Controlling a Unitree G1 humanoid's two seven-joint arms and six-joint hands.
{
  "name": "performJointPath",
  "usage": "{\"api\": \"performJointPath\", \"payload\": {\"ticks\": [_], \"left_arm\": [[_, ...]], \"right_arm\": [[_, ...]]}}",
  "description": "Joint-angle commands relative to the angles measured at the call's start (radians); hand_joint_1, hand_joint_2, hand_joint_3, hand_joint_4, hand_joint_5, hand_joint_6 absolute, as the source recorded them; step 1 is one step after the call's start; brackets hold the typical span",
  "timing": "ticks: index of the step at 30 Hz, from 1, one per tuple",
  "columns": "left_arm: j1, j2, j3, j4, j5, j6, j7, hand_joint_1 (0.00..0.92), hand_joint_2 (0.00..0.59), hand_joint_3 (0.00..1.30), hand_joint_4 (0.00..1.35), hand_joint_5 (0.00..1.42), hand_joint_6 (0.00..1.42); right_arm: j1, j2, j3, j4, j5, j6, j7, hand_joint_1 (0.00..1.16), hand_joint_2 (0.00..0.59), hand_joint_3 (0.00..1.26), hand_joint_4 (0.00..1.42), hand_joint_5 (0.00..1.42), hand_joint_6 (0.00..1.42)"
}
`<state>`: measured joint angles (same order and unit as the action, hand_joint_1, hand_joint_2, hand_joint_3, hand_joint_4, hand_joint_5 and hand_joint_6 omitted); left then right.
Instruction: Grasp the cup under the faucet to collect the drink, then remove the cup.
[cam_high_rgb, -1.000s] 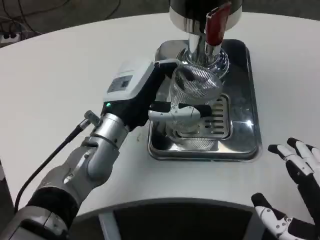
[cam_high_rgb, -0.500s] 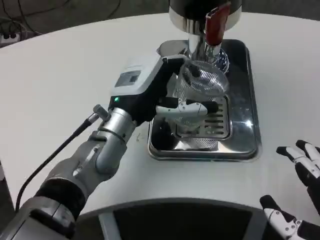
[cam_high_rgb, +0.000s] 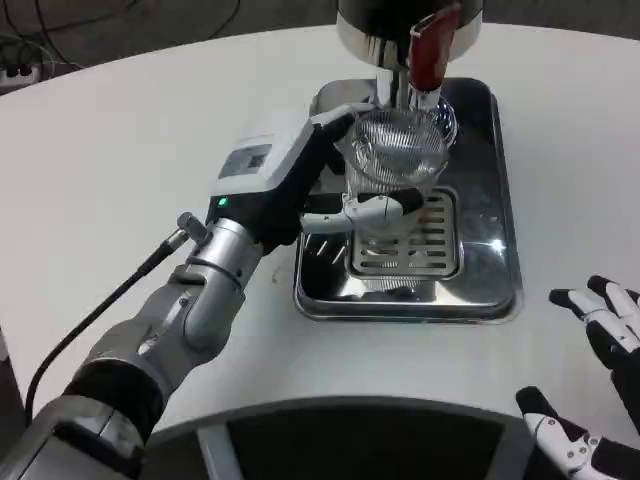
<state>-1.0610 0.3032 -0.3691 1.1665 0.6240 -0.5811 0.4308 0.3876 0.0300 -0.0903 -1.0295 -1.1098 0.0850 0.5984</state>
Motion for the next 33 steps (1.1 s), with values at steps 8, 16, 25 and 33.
{"api": "performJointPath", "payload": {"ticks": [8, 16, 25, 33], "left_arm": [[0.003, 0.029, 0.002, -0.006, -0.037, -0.041, -0.128, 0.167, 0.125, 0.15, 0.23, 0.44, 0.62], [-0.003, 0.033, 0.012, -0.017, -0.052, -0.056, -0.184, 0.152, 0.132, 0.06, 0.15, 0.41, 0.54], [0.033, 0.055, 0.045, -0.05, -0.084, -0.092, -0.161, 0.099, 0.101, 0.02, 0.01, 0.34, 0.48], [0.078, 0.079, 0.071, -0.112, -0.104, -0.141, -0.191, 0.072, 0.096, 0.02, 0.01, 0.33, 0.48]], "right_arm": [[0.003, -0.005, 0.014, -0.018, 0.009, -0.001, 0.009, 0.44, 0.414, 0.12, 0.0, 0.0, 0.0], [0.008, -0.014, 0.01, -0.018, 0.021, -0.002, 0.01, 0.44, 0.414, 0.12, 0.0, 0.0, 0.0], [-0.003, -0.019, 0.013, -0.018, 0.021, 0.007, 0.009, 0.44, 0.414, 0.11, 0.0, 0.0, 0.0], [-0.01, -0.029, 0.027, -0.015, 0.019, 0.025, 0.011, 0.44, 0.414, 0.11, 0.0, 0.0, 0.0]]}}
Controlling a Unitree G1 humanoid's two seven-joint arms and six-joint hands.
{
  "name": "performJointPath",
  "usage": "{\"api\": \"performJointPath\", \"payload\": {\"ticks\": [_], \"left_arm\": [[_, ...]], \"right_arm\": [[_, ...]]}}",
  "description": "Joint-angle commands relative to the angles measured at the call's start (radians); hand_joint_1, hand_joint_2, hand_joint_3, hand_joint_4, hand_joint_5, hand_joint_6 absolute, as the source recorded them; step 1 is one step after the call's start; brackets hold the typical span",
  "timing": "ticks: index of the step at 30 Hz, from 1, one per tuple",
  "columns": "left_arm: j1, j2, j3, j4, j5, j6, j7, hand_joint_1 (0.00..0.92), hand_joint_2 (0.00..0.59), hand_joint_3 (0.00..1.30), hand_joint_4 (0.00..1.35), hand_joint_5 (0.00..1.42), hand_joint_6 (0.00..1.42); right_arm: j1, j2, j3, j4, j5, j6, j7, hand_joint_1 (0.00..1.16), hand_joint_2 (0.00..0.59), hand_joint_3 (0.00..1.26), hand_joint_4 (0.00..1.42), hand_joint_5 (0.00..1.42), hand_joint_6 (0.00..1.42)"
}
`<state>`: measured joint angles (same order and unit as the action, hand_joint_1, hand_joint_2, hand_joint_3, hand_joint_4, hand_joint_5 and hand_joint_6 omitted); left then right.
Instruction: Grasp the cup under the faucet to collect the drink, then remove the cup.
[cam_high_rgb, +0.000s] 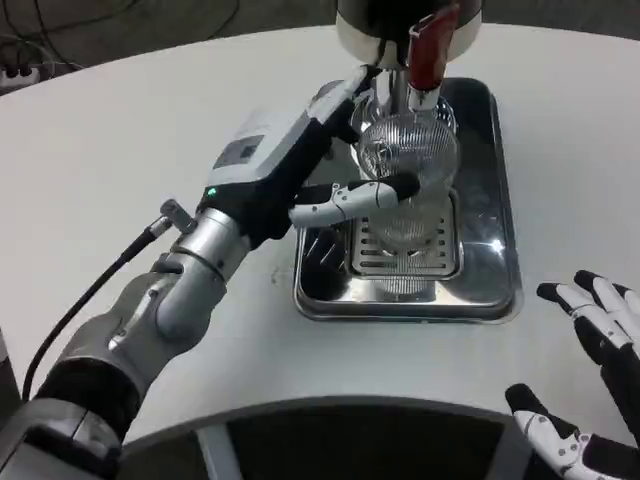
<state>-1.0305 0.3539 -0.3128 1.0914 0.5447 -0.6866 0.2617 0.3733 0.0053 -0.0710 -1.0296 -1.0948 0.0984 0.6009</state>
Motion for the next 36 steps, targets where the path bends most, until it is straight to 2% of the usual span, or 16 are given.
{"api": "performJointPath", "payload": {"ticks": [1, 5, 10, 15, 19, 24, 30, 34, 36], "left_arm": [[0.056, 0.032, 0.018, -0.049, -0.029, -0.042, -0.028, 0.071, 0.096, 0.02, 0.01, 0.33, 0.48], [0.103, 0.051, 0.044, -0.113, -0.063, -0.069, -0.057, 0.069, 0.095, 0.03, 0.04, 0.34, 0.48], [0.201, 0.094, 0.11, -0.267, -0.136, -0.097, -0.099, 0.068, 0.093, 0.05, 0.07, 0.35, 0.49], [0.287, 0.117, 0.183, -0.454, -0.226, -0.09, -0.164, 0.063, 0.093, 0.08, 0.13, 0.36, 0.5], [0.335, 0.125, 0.231, -0.587, -0.295, -0.082, -0.22, 0.017, 0.105, 0.16, 0.2, 0.38, 0.5], [0.349, 0.113, 0.269, -0.704, -0.436, -0.059, -0.335, 0.0, 0.112, 0.23, 0.25, 0.36, 0.38], [0.312, 0.093, 0.282, -0.834, -0.683, 0.075, -0.538, 0.0, 0.11, 0.23, 0.24, 0.35, 0.31], [0.285, 0.082, 0.3, -0.884, -0.767, 0.184, -0.622, 0.0, 0.108, 0.2, 0.19, 0.32, 0.28], [0.252, 0.075, 0.31, -0.895, -0.811, 0.265, -0.669, 0.0, 0.109, 0.19, 0.17, 0.29, 0.26]], "right_arm": [[0.003, -0.005, 0.011, -0.013, 0.003, 0.013, 0.008, 0.44, 0.414, 0.11, 0.0, 0.0, 0.0], [-0.004, -0.009, 0.018, -0.008, 0.001, 0.021, 0.005, 0.44, 0.414, 0.11, 0.0, 0.0, 0.0], [-0.012, -0.014, 0.021, -0.002, 0.001, 0.034, 0.003, 0.44, 0.414, 0.11, 0.0, 0.0, 0.0], [-0.017, -0.019, 0.025, 0.003, 0.002, 0.038, 0.0, 0.44, 0.414, 0.11, 0.0, 0.0, 0.0], [-0.025, -0.019, 0.032, 0.007, -0.001, 0.044, -0.001, 0.44, 0.414, 0.11, 0.0, 0.0, 0.0], [-0.034, -0.02, 0.042, 0.015, -0.007, 0.048, -0.003, 0.44, 0.414, 0.11, 0.0, 0.0, 0.0], [-0.043, -0.017, 0.051, 0.019, -0.015, 0.053, -0.008, 0.44, 0.414, 0.11, 0.0, 0.0, 0.0], [-0.043, -0.015, 0.054, 0.019, -0.019, 0.054, -0.009, 0.44, 0.414, 0.11, 0.0, 0.0, 0.0], [-0.042, -0.014, 0.055, 0.018, -0.02, 0.054, -0.011, 0.44, 0.414, 0.11, 0.0, 0.0, 0.0]]}}
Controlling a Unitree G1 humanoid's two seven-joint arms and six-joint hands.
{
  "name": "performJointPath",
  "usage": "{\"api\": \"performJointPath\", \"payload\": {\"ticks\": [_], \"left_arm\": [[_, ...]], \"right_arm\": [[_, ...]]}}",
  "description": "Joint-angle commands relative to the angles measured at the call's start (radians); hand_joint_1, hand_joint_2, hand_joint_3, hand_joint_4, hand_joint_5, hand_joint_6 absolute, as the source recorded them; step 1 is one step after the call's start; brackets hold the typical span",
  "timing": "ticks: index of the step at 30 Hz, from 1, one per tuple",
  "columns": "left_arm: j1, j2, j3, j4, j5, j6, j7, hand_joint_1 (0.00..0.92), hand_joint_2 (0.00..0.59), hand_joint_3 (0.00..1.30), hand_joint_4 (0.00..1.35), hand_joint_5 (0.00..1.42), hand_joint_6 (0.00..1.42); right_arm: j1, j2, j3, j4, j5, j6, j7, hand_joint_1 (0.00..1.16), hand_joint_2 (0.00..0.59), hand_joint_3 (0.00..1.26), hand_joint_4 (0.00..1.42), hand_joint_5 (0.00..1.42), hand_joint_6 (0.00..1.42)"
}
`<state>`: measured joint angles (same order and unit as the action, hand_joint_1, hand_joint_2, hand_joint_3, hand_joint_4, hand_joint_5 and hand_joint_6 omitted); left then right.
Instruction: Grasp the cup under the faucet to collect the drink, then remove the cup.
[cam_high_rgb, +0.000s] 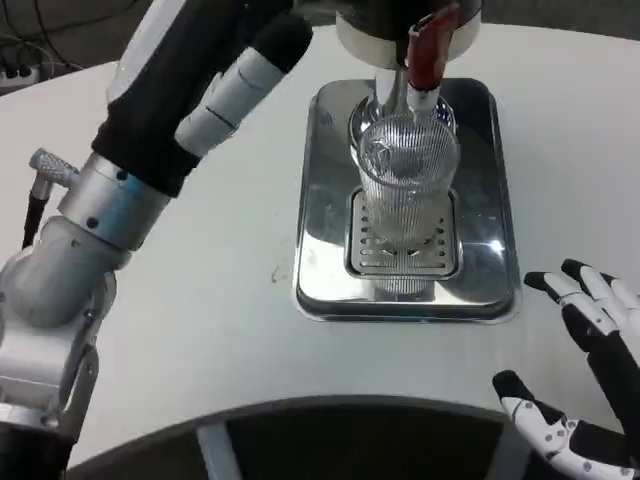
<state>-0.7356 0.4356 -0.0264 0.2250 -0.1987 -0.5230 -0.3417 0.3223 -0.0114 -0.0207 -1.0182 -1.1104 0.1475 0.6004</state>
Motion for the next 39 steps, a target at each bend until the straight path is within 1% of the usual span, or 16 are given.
{"api": "performJointPath", "payload": {"ticks": [1, 3, 8, 10, 12, 17, 23, 29, 39], "left_arm": [[-0.06, -0.009, 0.027, -0.027, -0.085, 0.137, -0.084, 0.0, 0.109, 0.18, 0.16, 0.28, 0.24], [-0.092, -0.015, 0.034, -0.021, -0.106, 0.195, -0.116, 0.0, 0.109, 0.17, 0.14, 0.27, 0.23], [-0.143, -0.03, 0.047, -0.002, -0.132, 0.299, -0.175, 0.0, 0.111, 0.15, 0.11, 0.24, 0.2], [-0.17, -0.041, 0.052, 0.016, -0.151, 0.365, -0.206, 0.0, 0.112, 0.14, 0.1, 0.23, 0.18], [-0.189, -0.047, 0.056, 0.028, -0.159, 0.41, -0.225, 0.0, 0.112, 0.14, 0.09, 0.22, 0.18], [-0.227, -0.053, 0.06, 0.059, -0.149, 0.487, -0.257, 0.0, 0.114, 0.14, 0.09, 0.22, 0.18], [-0.258, -0.06, 0.054, 0.103, -0.128, 0.518, -0.284, 0.0, 0.121, 0.14, 0.09, 0.22, 0.18], [-0.286, -0.065, 0.043, 0.145, -0.097, 0.519, -0.3, 0.0, 0.123, 0.14, 0.09, 0.22, 0.18], [-0.337, -0.094, 0.024, 0.244, -0.046, 0.497, -0.346, 0.0, 0.124, 0.15, 0.1, 0.23, 0.19]], "right_arm": [[0.009, 0.003, 0.006, 0.006, -0.004, 0.006, -0.01, 0.44, 0.414, 0.11, 0.0, 0.0, 0.0], [0.009, 0.004, 0.006, 0.005, -0.005, 0.006, -0.011, 0.44, 0.414, 0.11, 0.0, 0.0, 0.0], [0.014, 0.005, 0.006, 0.001, -0.004, 0.006, -0.012, 0.44, 0.414, 0.11, 0.0, 0.0, 0.0], [0.017, 0.005, 0.005, -0.003, -0.003, 0.005, -0.014, 0.44, 0.414, 0.11, 0.0, 0.0, 0.0], [0.02, 0.005, 0.003, -0.006, 0.0, 0.005, -0.015, 0.44, 0.414, 0.11, 0.0, 0.0, 0.0], [0.026, 0.004, 0.0, -0.009, 0.004, 0.004, -0.016, 0.44, 0.414, 0.11, 0.0, 0.0, 0.0], [0.027, 0.003, -0.001, -0.012, 0.008, 0.002, -0.018, 0.44, 0.414, 0.11, 0.0, 0.0, 0.0], [0.026, 0.004, -0.001, -0.009, 0.01, 0.004, -0.023, 0.44, 0.414, 0.11, 0.0, 0.0, 0.0], [0.027, 0.009, 0.01, 0.003, 0.01, 0.006, -0.031, 0.44, 0.414, 0.11, 0.0, 0.0, 0.0]]}}
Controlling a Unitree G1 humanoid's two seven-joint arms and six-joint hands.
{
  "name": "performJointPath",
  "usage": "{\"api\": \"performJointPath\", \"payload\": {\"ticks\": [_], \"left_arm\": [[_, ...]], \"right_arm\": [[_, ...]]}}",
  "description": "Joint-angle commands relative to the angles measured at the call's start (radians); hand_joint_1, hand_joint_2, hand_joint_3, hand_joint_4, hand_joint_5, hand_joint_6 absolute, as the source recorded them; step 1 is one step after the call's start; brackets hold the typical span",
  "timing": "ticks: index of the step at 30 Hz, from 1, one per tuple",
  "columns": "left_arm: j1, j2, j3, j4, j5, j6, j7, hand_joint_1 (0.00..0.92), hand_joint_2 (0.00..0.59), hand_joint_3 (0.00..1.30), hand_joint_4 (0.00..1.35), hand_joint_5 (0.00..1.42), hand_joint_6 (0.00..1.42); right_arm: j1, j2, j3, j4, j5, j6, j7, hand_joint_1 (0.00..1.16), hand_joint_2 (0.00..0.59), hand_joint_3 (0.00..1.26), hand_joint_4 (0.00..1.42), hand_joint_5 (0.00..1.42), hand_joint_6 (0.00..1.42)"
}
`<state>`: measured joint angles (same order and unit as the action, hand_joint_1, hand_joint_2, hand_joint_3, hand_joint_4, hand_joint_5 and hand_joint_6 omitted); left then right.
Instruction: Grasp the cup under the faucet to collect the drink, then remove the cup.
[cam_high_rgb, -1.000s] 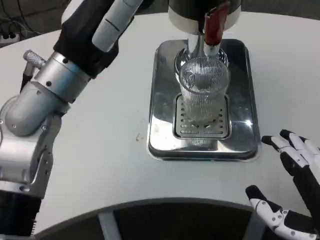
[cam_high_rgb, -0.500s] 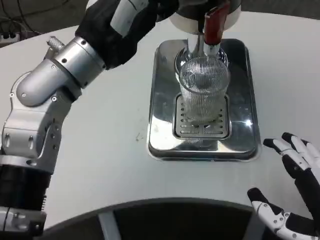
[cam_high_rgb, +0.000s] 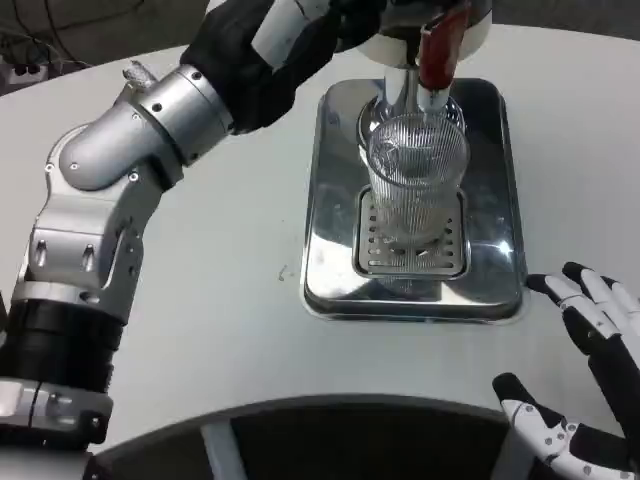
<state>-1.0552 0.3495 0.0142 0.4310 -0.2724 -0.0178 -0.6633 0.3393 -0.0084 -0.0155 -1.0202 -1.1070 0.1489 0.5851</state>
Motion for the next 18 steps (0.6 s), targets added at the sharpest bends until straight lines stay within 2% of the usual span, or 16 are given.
{"api": "performJointPath", "payload": {"ticks": [1, 18], "left_arm": [[-0.025, -0.01, -0.02, 0.052, 0.035, -0.012, -0.033, 0.0, 0.124, 0.15, 0.1, 0.23, 0.19], [-0.101, -0.052, -0.041, 0.229, 0.109, -0.146, -0.086, 0.0, 0.125, 0.16, 0.12, 0.25, 0.21]], "right_arm": [[0.01, 0.006, 0.006, 0.006, 0.006, 0.005, -0.016, 0.44, 0.414, 0.11, 0.0, 0.0, 0.0], [-0.002, 0.006, 0.011, 0.022, 0.002, 0.016, -0.021, 0.44, 0.414, 0.11, 0.0, 0.0, 0.0]]}}
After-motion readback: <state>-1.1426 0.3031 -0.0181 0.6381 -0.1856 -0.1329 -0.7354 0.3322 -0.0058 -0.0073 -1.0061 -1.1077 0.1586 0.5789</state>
